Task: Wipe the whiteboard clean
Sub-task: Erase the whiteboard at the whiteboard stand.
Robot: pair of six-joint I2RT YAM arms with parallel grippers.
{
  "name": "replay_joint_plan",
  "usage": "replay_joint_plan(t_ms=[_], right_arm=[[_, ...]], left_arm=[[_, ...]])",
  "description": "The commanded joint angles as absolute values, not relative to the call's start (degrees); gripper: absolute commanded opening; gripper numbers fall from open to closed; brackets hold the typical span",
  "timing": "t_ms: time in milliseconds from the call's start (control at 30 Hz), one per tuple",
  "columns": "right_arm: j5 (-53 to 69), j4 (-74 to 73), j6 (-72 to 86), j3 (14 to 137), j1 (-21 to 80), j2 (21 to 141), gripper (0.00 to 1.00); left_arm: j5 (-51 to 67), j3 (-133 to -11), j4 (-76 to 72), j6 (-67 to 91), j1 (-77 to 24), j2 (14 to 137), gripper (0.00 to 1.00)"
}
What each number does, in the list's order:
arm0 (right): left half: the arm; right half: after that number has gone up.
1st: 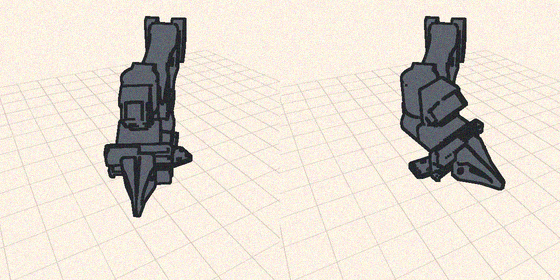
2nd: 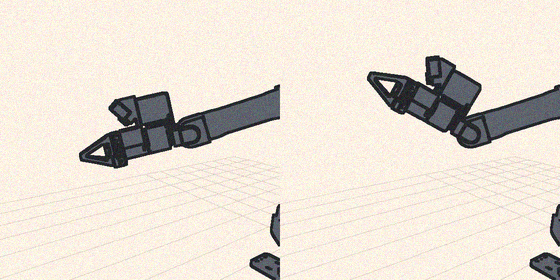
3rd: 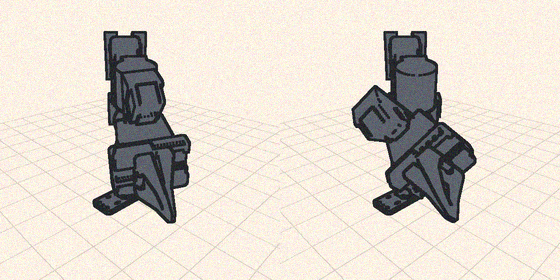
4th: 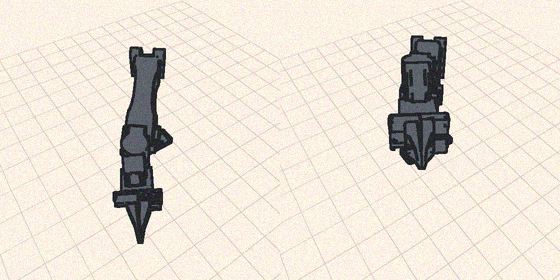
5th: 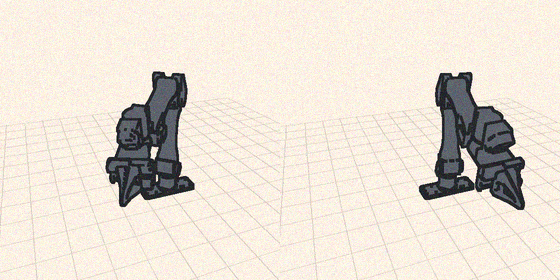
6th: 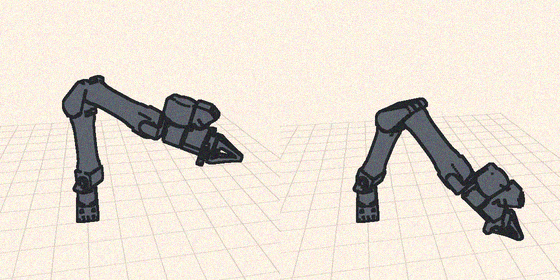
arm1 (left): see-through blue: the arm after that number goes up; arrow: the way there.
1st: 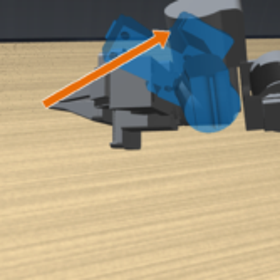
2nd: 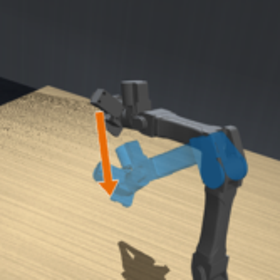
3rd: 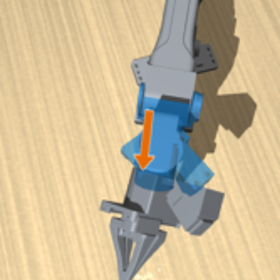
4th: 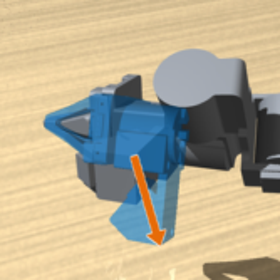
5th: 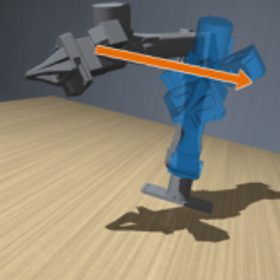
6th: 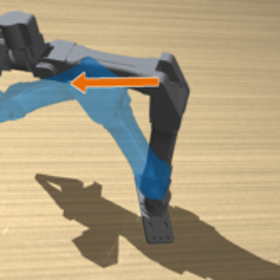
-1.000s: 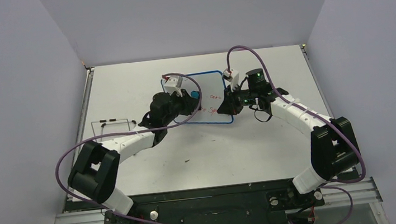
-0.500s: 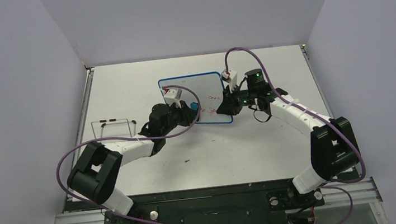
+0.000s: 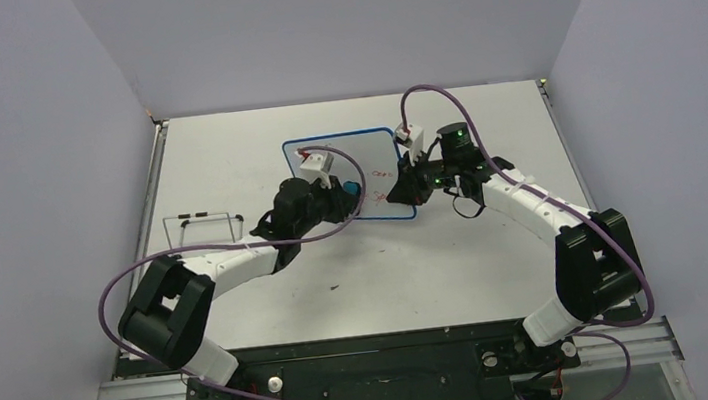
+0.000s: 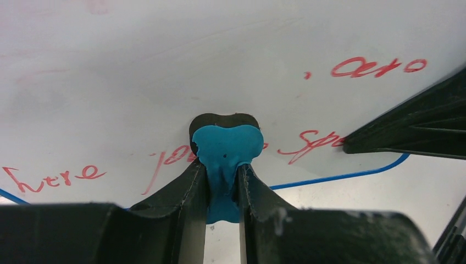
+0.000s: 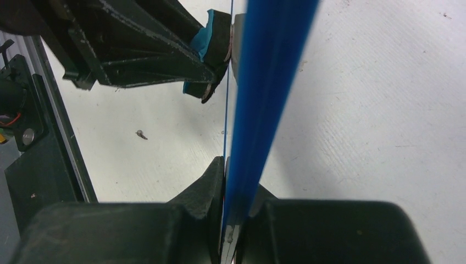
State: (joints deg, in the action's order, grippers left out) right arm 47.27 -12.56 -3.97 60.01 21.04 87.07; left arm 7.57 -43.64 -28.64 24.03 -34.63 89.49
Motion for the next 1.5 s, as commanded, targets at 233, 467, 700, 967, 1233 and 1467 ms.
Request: replay_joint_plan(t_ms=[233, 467, 700, 967, 1233, 1467], right_arm=[[54.85, -18.29, -5.38, 60.87, 24.17, 88.81, 0.00], [54.65, -18.14, -5.10, 60.92, 24.09, 88.38, 0.00], [54.78, -18.14, -4.95, 61.04, 23.99, 88.43, 0.00], [54.98, -18.10, -4.83, 61.02, 23.99, 88.41, 0.00], [55.18, -18.03, -4.90, 60.91, 23.84, 88.16, 0.00], [55.17, -18.02, -4.79, 60.95, 23.89, 88.01, 0.00]], left_arm=[[-8.79, -53.01, -31.32, 20.07, -45.49, 88.92, 0.00], [-6.75, -52.37, -27.24, 20.05, -39.06, 87.74, 0.00], [-2.15, -50.68, -32.36, 16.49, -39.67, 86.82, 0.00], [2.41, -52.57, -36.49, 11.78, -45.61, 88.89, 0.00], [-3.61, -53.58, -33.41, 12.99, -44.39, 89.78, 0.00], [-9.30, -49.80, -31.08, 16.62, -38.11, 88.00, 0.00]])
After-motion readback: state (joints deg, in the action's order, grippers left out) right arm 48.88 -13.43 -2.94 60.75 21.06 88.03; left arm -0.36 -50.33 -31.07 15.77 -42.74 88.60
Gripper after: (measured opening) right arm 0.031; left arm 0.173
